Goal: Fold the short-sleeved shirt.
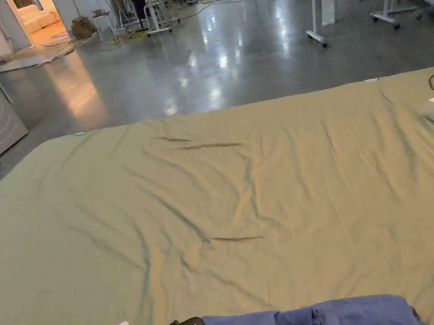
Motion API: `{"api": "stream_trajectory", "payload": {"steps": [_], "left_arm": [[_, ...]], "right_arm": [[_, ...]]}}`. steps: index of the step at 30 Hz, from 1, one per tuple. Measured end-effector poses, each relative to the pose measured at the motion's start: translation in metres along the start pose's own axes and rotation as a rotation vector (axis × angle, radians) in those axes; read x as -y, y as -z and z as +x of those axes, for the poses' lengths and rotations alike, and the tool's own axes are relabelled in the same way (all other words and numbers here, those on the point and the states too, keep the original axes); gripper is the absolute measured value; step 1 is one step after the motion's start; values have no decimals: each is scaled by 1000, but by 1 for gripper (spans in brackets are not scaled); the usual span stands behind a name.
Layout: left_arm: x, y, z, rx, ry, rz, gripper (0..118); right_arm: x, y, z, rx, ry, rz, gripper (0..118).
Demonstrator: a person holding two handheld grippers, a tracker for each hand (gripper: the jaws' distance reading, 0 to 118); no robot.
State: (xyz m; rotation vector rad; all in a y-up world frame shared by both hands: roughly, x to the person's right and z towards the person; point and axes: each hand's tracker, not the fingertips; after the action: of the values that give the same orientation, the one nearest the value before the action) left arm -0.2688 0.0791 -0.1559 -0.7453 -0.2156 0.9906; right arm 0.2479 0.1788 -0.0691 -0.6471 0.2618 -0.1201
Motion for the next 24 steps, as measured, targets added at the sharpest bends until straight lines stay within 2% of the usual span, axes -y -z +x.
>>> {"api": "stream_trajectory", "payload": {"steps": [2, 7, 8, 9, 10, 11, 13, 14, 15, 18, 20, 22, 24], "left_arm": [[0, 4, -19, -14, -73, 4, 115], [17, 48, -39, 178, -184, -108, 112], [19, 51, -39, 256, -205, -80, 93], [17, 57, -41, 310, -282, -85, 75], [22, 63, -38, 281, -357, -124, 61], [24, 69, -36, 206, -335, -144, 51], [26, 76, -32, 149, -217, -169, 33], [26, 76, -38, 156, -239, -167, 22], [26, 73, -41, 156, -284, -152, 17], [21, 52, -57, 233, -459, -67, 15], [10, 27, -54, 227, -386, -6, 12], [-3, 2, -57, 249, -387, 1, 12], [-19, -29, -51, 221, -300, 58, 11]], "right_arm": [[1, 0, -2, -4, -7, -5, 0], [4, -1, -7, 12, -23, -30, 0], [5, -3, -7, 15, -24, -31, 0], [6, -5, -6, 17, -22, -33, 0], [7, -6, -6, 17, -18, -34, 0], [8, -7, -5, 20, -13, -36, 0], [10, -7, -2, 27, -1, -45, 0], [10, -7, -2, 35, 2, -51, 0], [10, -7, -1, 45, 3, -53, 0], [12, -8, 1, 47, 16, -56, 0], [10, -7, -2, 44, 21, -56, 0], [10, -4, -2, 34, 22, -60, 0], [10, 0, -3, 17, 21, -65, 0]]}}
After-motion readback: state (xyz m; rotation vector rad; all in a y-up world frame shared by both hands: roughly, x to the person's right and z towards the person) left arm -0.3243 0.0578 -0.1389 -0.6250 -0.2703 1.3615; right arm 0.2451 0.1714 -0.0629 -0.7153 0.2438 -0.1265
